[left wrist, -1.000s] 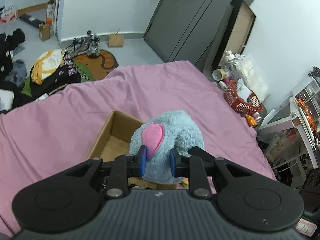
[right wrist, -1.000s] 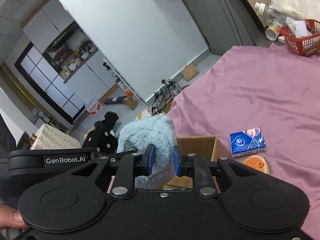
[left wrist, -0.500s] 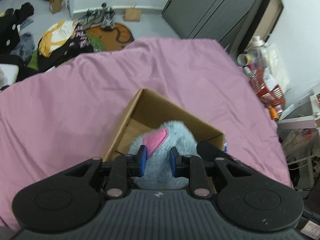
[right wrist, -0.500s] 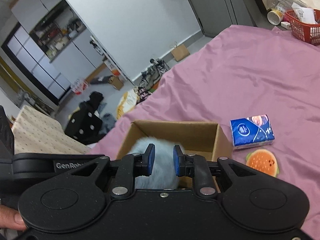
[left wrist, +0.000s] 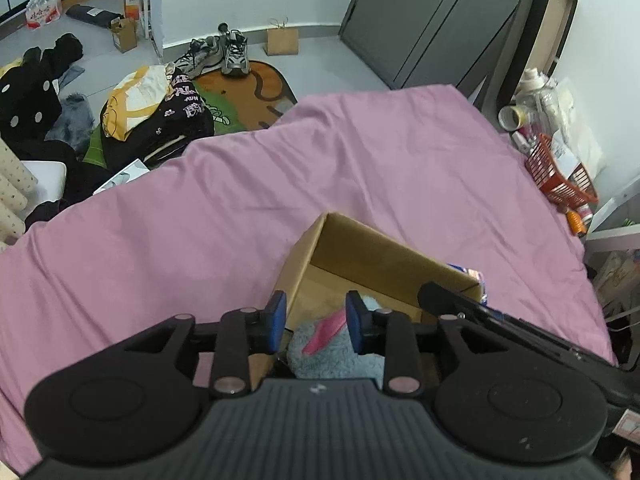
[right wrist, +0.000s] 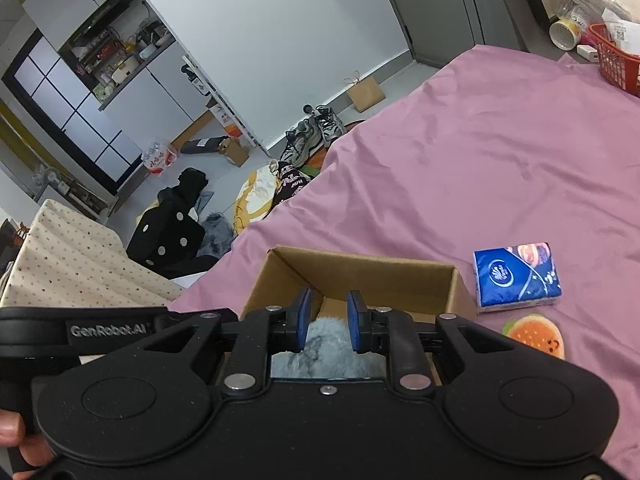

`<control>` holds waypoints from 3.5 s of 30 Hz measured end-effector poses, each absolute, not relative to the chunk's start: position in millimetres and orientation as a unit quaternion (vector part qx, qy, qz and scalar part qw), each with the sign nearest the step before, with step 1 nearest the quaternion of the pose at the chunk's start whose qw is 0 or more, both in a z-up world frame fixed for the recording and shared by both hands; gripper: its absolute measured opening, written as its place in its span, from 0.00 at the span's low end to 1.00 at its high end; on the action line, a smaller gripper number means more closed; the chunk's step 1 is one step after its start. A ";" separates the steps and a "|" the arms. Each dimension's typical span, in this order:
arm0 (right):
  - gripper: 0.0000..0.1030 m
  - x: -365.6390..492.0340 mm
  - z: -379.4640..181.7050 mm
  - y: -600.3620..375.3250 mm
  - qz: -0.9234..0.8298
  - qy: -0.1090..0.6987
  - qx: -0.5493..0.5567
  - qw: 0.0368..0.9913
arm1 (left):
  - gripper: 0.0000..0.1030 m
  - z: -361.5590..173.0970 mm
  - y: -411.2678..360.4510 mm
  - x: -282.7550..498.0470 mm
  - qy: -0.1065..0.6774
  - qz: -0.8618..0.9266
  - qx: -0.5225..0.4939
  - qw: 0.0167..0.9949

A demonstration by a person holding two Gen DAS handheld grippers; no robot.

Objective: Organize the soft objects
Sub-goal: 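Open both grippers to drop the grey plush into the box, then move the left gripper toward the blue tissue pack while the right gripper approaches the burger plush, then grasp the blue tissue pack with the left gripper while the right gripper grasps the burger plush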

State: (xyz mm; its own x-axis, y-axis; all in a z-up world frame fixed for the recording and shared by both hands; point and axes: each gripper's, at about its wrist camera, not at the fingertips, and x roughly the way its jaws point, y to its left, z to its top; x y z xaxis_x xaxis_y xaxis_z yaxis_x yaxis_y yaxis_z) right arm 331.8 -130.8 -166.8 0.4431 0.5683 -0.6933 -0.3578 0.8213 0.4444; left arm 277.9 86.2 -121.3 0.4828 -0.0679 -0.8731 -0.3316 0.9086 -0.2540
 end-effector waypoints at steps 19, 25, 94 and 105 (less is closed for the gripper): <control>0.82 288.6 -127.3 -215.3 0.253 0.382 0.165 0.873 | 0.83 -61.6 32.3 216.0 0.426 0.127 -0.145 0.884; 0.84 282.4 -132.3 -249.5 0.246 0.367 0.195 0.876 | 0.84 -55.7 8.6 206.0 0.415 0.118 -0.142 0.891; 0.18 372.6 -314.4 -310.6 0.239 0.504 0.392 0.731 | 0.68 -188.4 -142.4 381.3 0.508 0.124 -0.088 0.848; 0.18 369.6 -313.9 -356.2 0.188 0.479 0.429 0.742 | 0.68 -201.7 -164.7 390.2 0.515 0.156 -0.033 0.842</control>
